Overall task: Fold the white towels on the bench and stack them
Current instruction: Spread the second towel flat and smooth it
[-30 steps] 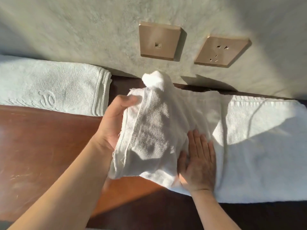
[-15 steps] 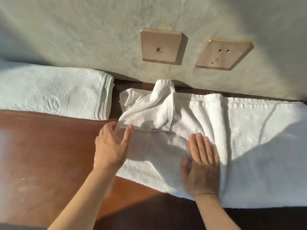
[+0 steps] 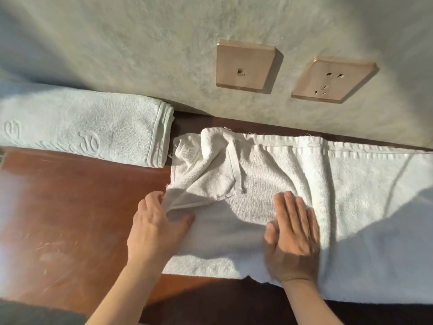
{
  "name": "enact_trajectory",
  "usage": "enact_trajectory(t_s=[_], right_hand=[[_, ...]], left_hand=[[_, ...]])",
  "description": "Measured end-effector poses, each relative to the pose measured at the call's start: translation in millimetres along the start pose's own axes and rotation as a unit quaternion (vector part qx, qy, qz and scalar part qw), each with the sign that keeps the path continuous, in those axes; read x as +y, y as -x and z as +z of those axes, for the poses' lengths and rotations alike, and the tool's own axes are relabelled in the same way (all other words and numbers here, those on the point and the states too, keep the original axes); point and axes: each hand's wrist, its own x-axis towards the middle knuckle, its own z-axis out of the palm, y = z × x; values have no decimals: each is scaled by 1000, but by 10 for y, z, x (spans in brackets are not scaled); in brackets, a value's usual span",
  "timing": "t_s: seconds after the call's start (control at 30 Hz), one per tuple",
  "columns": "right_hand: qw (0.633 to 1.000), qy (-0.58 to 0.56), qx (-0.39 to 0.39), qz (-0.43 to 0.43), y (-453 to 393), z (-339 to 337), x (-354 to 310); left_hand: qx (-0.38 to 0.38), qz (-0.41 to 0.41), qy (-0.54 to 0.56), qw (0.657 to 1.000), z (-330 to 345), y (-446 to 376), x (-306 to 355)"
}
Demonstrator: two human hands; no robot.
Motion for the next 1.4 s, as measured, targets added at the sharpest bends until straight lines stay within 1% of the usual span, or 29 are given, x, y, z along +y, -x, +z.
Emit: enact_trajectory(t_s=[0.03, 0.07, 0.1, 0.13, 0.17, 0.2, 0.23, 0.33, 0.43, 0.47, 0.5, 0.6, 0.63, 0.67, 0.7, 0.77, 0.83, 0.87, 0.9, 0.97, 1.0, 1.03, 1.07, 1.1, 1.17, 1.2, 1.27, 1.33, 1.4], right_hand=[[1000, 0, -1, 1, -9, 6, -6], [1000, 5, -10, 2, -8, 8, -8], [1000, 14, -23, 4, -3, 6, -4], [999, 27, -36, 4, 1, 5, 3], [998, 41, -48, 3, 4, 3, 11], [997, 50, -52, 2, 0, 1, 20], [997, 52, -50, 0, -3, 4, 24], [999, 45, -16, -13, -18, 15, 17], [999, 45, 2, -25, -31, 7, 12], [999, 43, 0, -28, -33, -1, 8], [999, 41, -2, -30, -38, -6, 7], [999, 43, 1, -30, -52, 0, 9], [998, 47, 7, -30, -51, 6, 13], [998, 52, 14, -31, -52, 14, 21], [998, 57, 19, -32, -50, 24, 32], [998, 58, 23, -30, -36, 36, 39], [998, 50, 20, -25, -27, 38, 36], [998, 47, 18, -23, -28, 35, 30], [999, 45, 16, -23, -34, 30, 23], [998, 48, 11, -25, -46, 13, 8], [998, 52, 11, -26, -51, 1, 4], [998, 55, 12, -27, -51, -11, -2], [998, 57, 13, -24, -52, -22, -10], [998, 58, 14, -21, -53, -31, -19], [998, 59, 14, -16, -64, -45, -37], [998, 59, 13, -15, -68, -49, -45], [998, 59, 11, -16, -66, -51, -44], [998, 59, 11, -21, -65, -42, -26], [998, 61, 12, -21, -59, -13, -11]], left_hand=[[56, 70, -22, 996, 14, -44, 52], [95, 136, -40, 985, 30, -88, 130], [106, 192, -48, 974, 51, -136, 225], [89, 231, -51, 968, 74, -196, 320], [58, 253, -50, 965, 101, -264, 403], [28, 260, -50, 964, 122, -330, 471], [19, 260, -47, 964, 131, -411, 506], [64, 260, -27, 963, 25, -656, 526], [120, 286, -5, 951, -72, -789, 554], [135, 276, 7, 952, -86, -789, 583], [132, 248, 25, 959, -98, -788, 614], [69, 120, 74, 988, -114, -851, 712], [40, 90, 98, 990, -117, -891, 743], [5, 83, 114, 990, -123, -920, 777], [-29, 100, 106, 989, -124, -936, 795], [-89, 158, 51, 982, -110, -931, 798], [-109, 189, 78, 973, -172, -879, 797], [-127, 202, 122, 963, -203, -849, 807], [-166, 210, 182, 946, -213, -832, 814], [-268, 180, 301, 897, -208, -771, 861], [-304, 159, 325, 881, -186, -736, 895], [-317, 157, 317, 880, -147, -717, 926], [-303, 182, 263, 897, -124, -699, 972], [-274, 223, 187, 917, -98, -695, 1003], [-208, 271, 69, 937, -50, -660, 1060], [-170, 282, 44, 943, -43, -643, 1079], [-99, 302, 38, 947, -30, -627, 1080], [-29, 309, 67, 948, -88, -662, 1049], [69, 310, 77, 945, -209, -760, 999]])
